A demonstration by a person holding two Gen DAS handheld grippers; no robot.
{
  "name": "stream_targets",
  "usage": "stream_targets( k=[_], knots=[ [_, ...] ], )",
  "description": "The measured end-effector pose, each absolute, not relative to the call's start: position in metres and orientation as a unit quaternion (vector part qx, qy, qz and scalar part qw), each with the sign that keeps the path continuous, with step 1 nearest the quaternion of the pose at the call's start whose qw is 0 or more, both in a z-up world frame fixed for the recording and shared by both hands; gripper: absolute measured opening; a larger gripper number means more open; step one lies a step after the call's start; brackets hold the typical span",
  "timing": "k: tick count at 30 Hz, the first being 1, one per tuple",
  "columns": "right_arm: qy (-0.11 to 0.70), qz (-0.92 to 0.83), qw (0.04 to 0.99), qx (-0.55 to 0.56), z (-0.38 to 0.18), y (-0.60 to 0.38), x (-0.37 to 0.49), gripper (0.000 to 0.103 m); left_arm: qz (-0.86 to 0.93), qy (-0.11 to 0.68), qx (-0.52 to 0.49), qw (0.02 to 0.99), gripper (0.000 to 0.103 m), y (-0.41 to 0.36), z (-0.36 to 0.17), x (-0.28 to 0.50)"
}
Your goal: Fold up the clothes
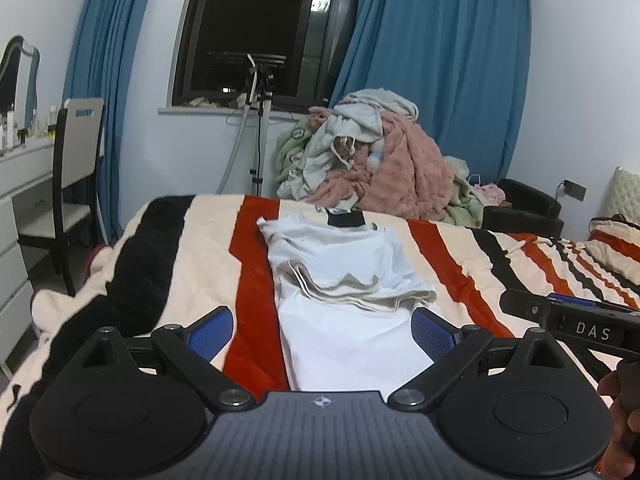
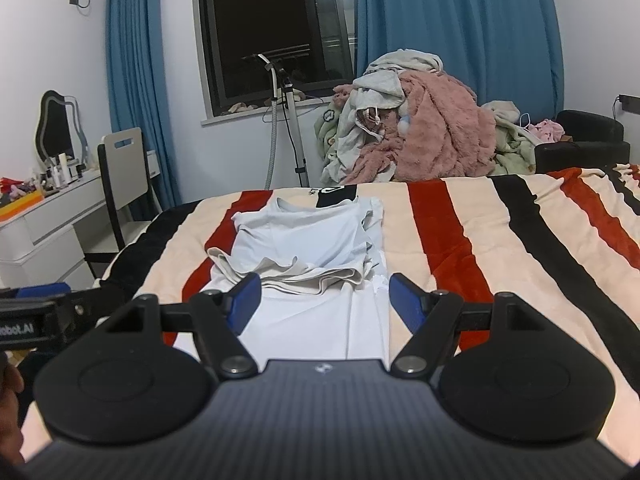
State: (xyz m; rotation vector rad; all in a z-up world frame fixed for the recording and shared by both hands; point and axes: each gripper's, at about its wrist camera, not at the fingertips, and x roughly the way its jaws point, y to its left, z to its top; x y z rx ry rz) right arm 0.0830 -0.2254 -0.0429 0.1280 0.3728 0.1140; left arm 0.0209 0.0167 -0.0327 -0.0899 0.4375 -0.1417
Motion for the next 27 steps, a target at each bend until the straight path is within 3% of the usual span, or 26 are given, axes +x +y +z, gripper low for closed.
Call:
stream_targets(
  k=[5, 12, 18, 20, 24, 27],
  knots=[
    [0.189, 0.055, 0.978, 0.064, -0.044, -0.227, 0.084, 0.073, -0.085, 0.251, -0.074, 0.961, 0.097, 0.02, -0.045, 0.029],
    [0.24, 0.055, 0.963, 0.107, -0.056, -0.236, 0.097, 0.073, -0.12, 0.374, -0.184, 0.901, 0.096, 0.036, -0.09, 0.06],
    [0.34, 0.089, 0.881, 0.315, -0.095, -0.274, 0.12, 0.073, -0.124, 0.413, -0.314, 0.846, 0.094, 0.06, -0.127, 0.082],
    [0.37, 0.097, 0.834, 0.398, -0.118, -0.285, 0.125, 0.073, -0.123, 0.411, -0.351, 0.832, 0.08, 0.067, -0.136, 0.089],
    [0.406, 0.1, 0.758, 0.501, -0.153, -0.292, 0.128, 0.038, -0.119, 0.398, -0.42, 0.807, 0.079, 0.081, -0.147, 0.1],
    [0.421, 0.089, 0.729, 0.533, -0.169, -0.292, 0.129, 0.036, -0.113, 0.42, -0.434, 0.789, 0.079, 0.08, -0.16, 0.11]
  ],
)
